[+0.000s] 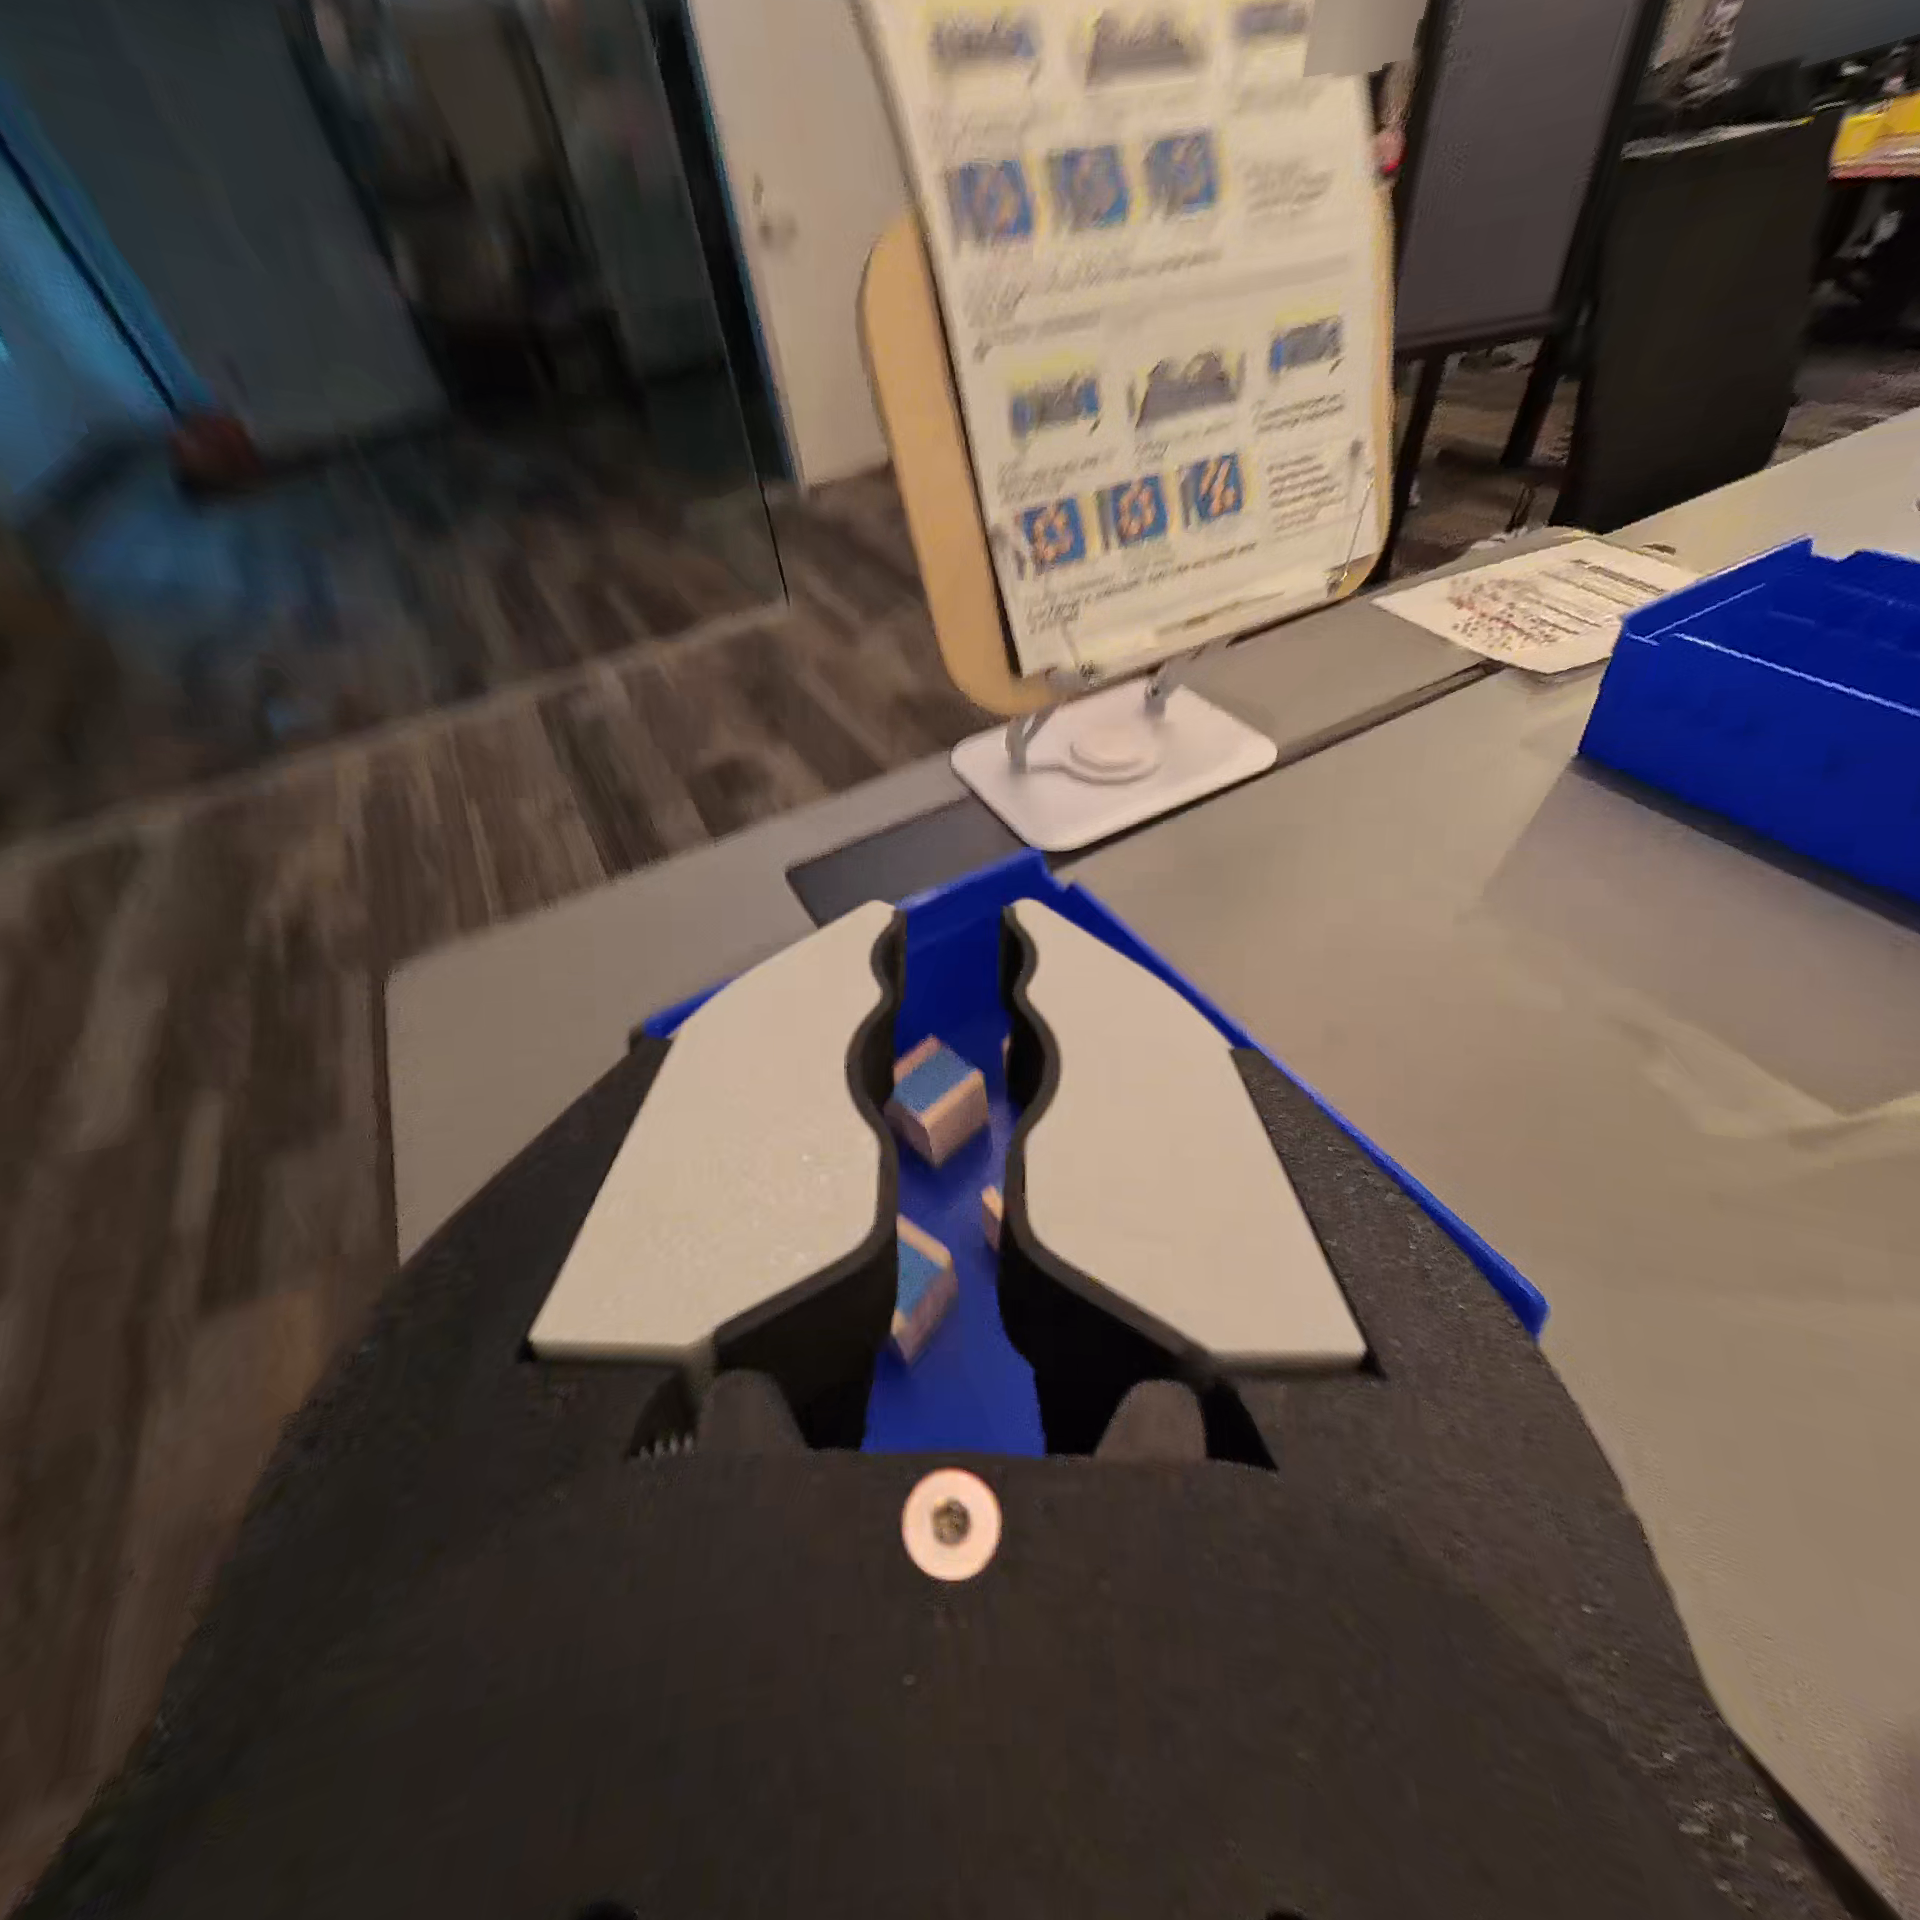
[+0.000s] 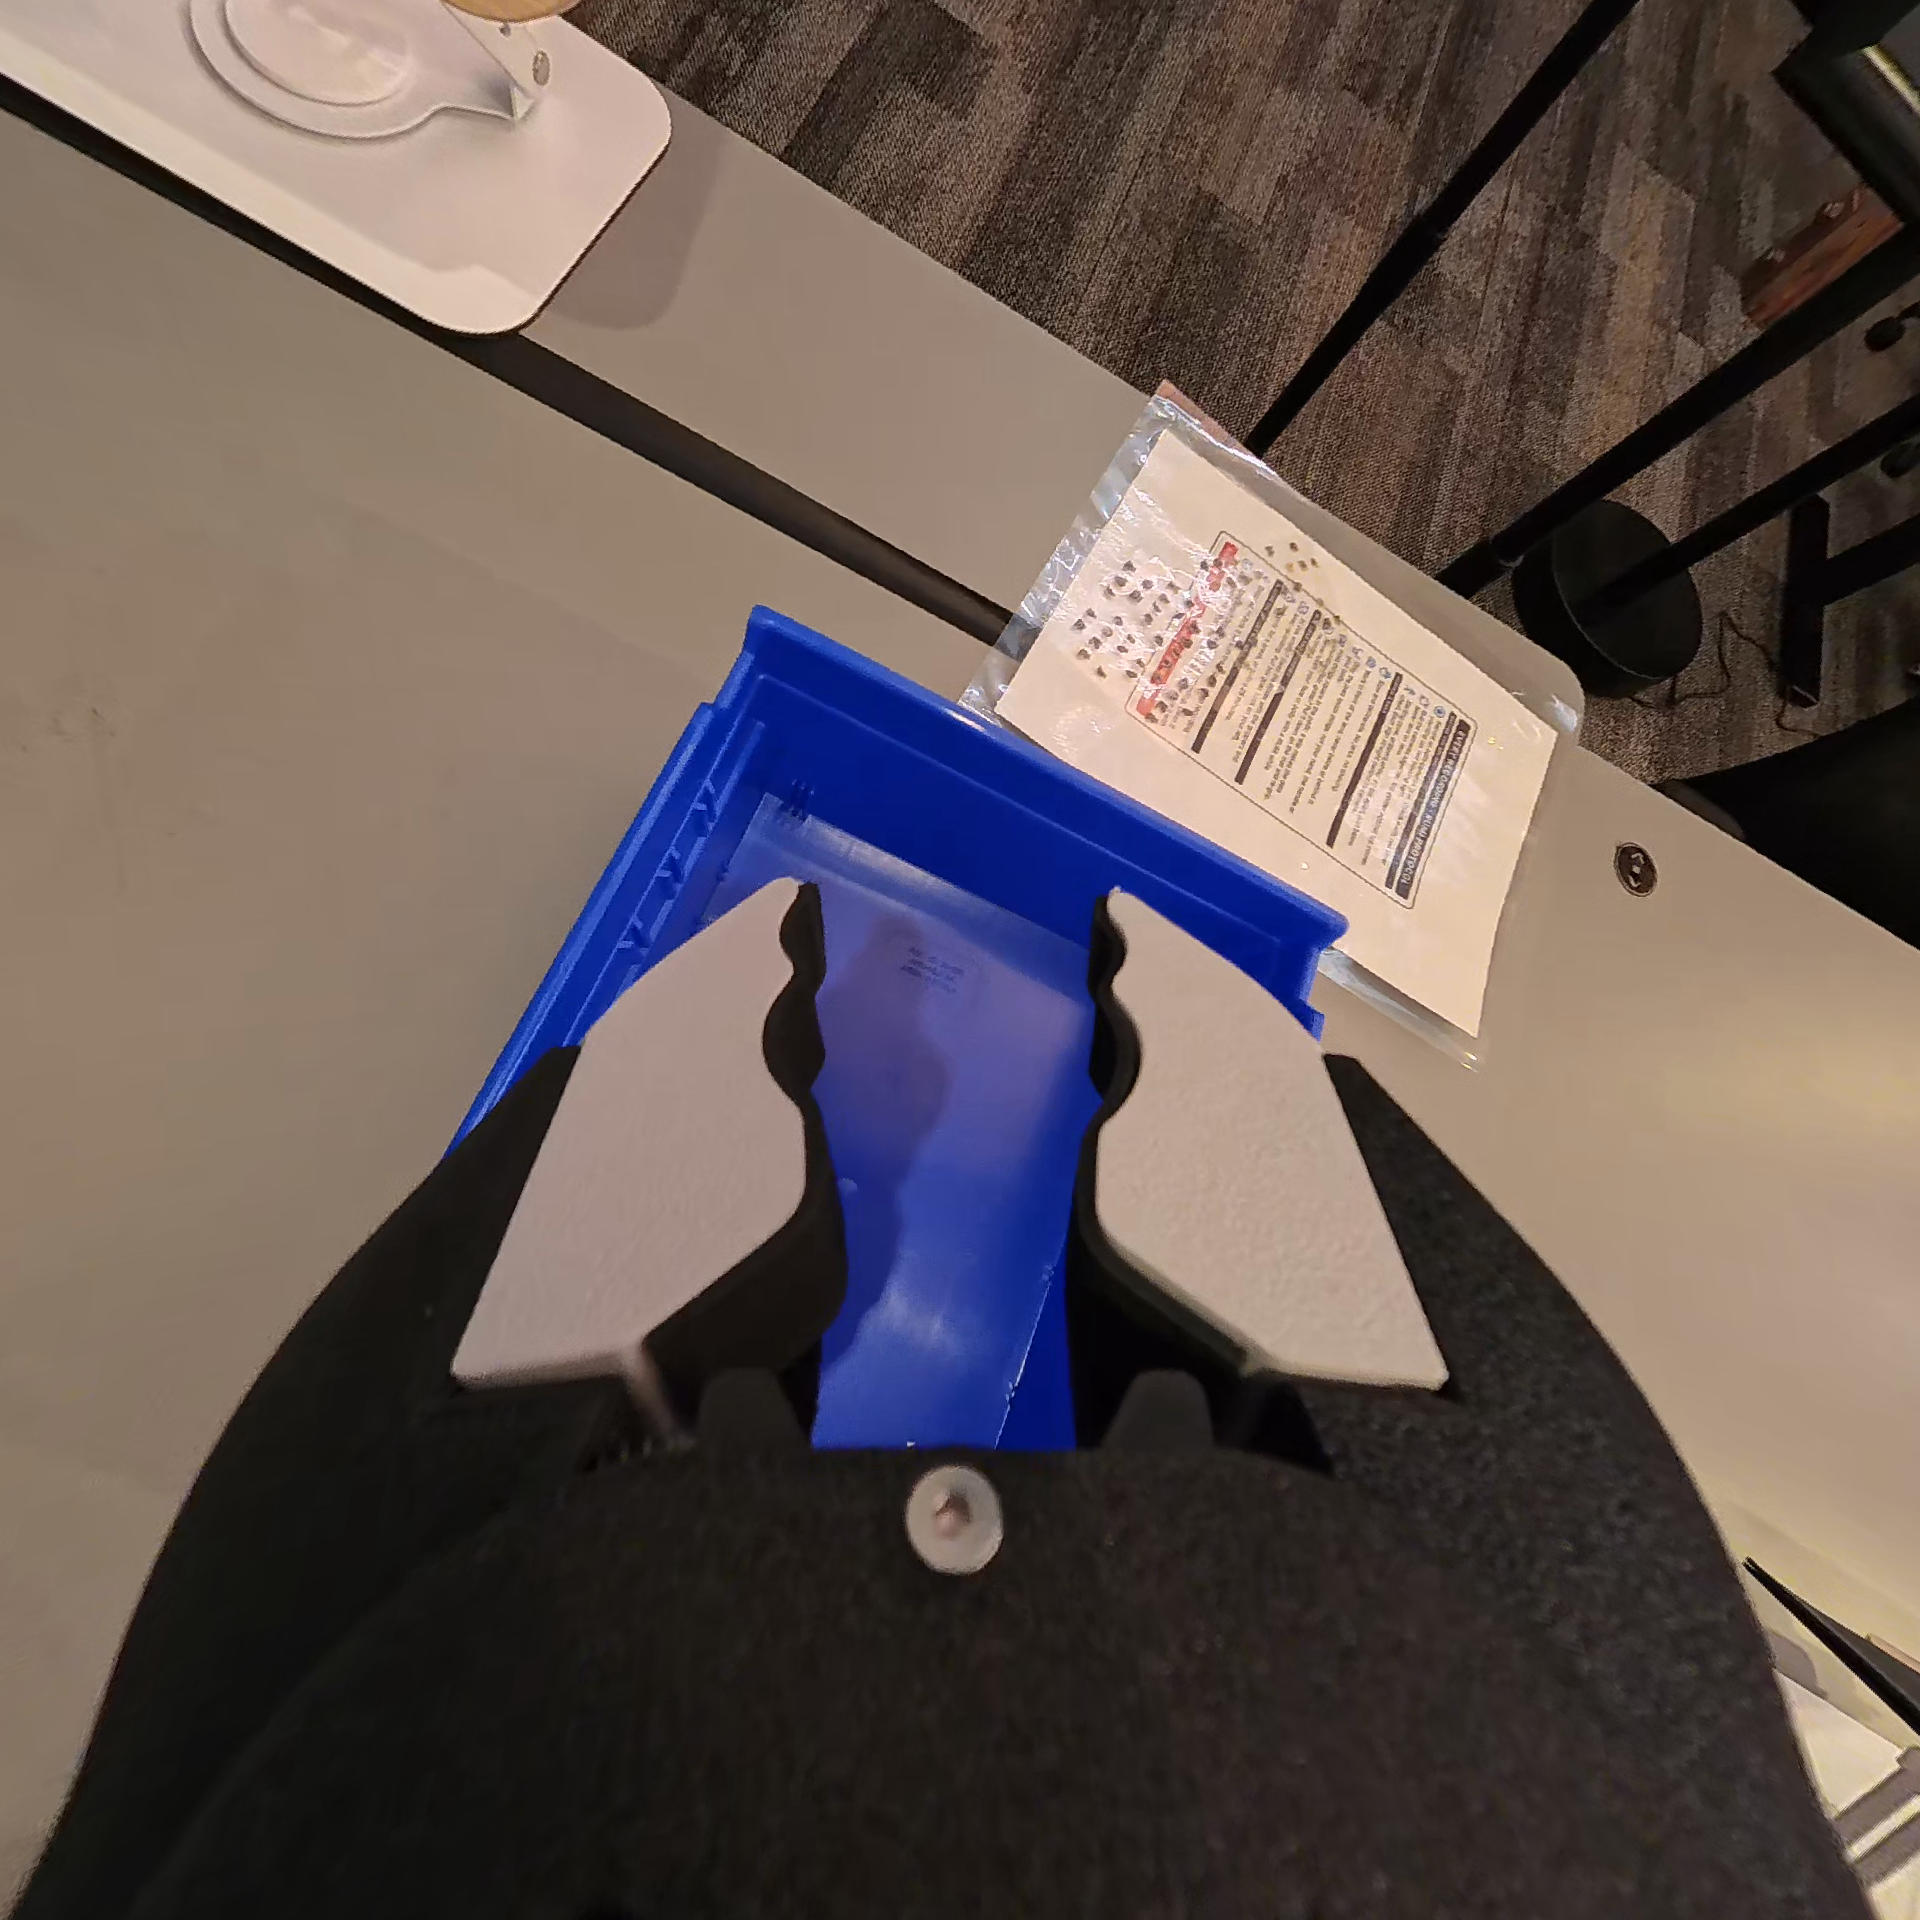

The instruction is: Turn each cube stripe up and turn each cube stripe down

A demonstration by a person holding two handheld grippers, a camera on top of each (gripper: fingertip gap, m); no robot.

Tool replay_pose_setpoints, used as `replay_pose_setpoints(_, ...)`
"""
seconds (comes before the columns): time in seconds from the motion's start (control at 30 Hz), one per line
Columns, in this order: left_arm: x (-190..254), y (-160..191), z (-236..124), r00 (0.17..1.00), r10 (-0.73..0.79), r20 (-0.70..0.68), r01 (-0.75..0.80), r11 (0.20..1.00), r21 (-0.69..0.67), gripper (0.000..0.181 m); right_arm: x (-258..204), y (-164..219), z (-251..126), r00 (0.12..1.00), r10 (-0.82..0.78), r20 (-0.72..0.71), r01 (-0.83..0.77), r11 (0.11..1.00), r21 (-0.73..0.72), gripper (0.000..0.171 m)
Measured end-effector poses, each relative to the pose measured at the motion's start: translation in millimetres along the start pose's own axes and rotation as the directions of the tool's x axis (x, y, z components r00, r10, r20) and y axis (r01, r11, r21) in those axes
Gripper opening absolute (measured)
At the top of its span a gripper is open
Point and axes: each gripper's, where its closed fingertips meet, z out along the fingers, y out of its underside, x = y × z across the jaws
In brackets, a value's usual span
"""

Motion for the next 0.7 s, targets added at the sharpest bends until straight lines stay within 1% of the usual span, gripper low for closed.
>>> replay_pose_setpoints(0.07,12.8,-0.3,14.2,0.998,0.056,-0.035,-0.056,0.998,0.011,0.014,-2.1,0.4,0.5,1.000,-0.006,0.009,0.006,1.000,-0.003,0.048)
replay_pose_setpoints(0.1,20.6,5.0,24.0,0.995,0.056,-0.079,-0.058,0.998,-0.016,0.016,-3.1,0.8,0.9,1.000,-0.007,0.014,0.007,1.000,-0.006,0.048)
replay_pose_setpoints(0.17,41.4,19.4,43.1,0.976,0.046,-0.213,-0.065,0.994,-0.085,0.020,-4.5,2.0,2.4,1.000,-0.008,0.025,0.009,1.000,-0.013,0.049)
replay_pose_setpoints(0.27,62.3,49.4,70.6,0.931,0.095,-0.353,-0.159,0.975,-0.157,0.021,-4.9,4.5,4.4,0.999,-0.010,0.032,0.011,1.000,-0.027,0.049)
replay_pose_setpoints(0.37,73.4,97.5,91.9,0.890,0.144,-0.432,-0.302,0.896,-0.324,0.024,-5.4,6.6,5.2,0.999,-0.007,0.044,0.008,0.999,-0.034,0.049)
replay_pose_setpoints(0.43,79.4,120.4,104.6,0.868,0.171,-0.466,-0.371,0.846,-0.382,0.027,-5.1,7.7,6.1,0.999,-0.002,0.050,0.004,0.999,-0.038,0.049)
replay_pose_setpoints(0.47,84.5,130.1,108.6,0.854,0.155,-0.496,-0.385,0.829,-0.406,0.028,-5.1,8.3,6.7,0.999,0.000,0.053,0.002,0.999,-0.041,0.049)
replay_pose_setpoints(0.5,88.8,138.4,111.3,0.844,0.128,-0.521,-0.390,0.813,-0.433,0.031,-5.4,9.2,7.6,0.998,0.001,0.058,0.001,0.999,-0.045,0.049)
replay_pose_setpoints(0.57,93.1,150.1,113.8,0.832,0.081,-0.548,-0.389,0.790,-0.474,0.045,-6.6,11.4,9.7,0.998,0.001,0.069,0.003,0.998,-0.058,0.049)
replay_pose_setpoints(0.6,94.7,154.2,113.0,0.825,0.065,-0.562,-0.393,0.781,-0.486,0.047,-7.4,12.4,10.9,0.997,0.000,0.074,0.004,0.998,-0.065,0.049)
replay_pose_setpoints(0.67,94.1,162.6,113.6,0.822,0.073,-0.565,-0.414,0.757,-0.505,0.062,-9.3,14.1,14.0,0.997,-0.002,0.083,0.009,0.997,-0.077,0.050)
replay_pose_setpoints(0.7,94.4,168.8,113.4,0.815,0.081,-0.574,-0.438,0.734,-0.519,0.062,-10.5,14.8,15.6,0.996,-0.005,0.088,0.012,0.996,-0.083,0.050)
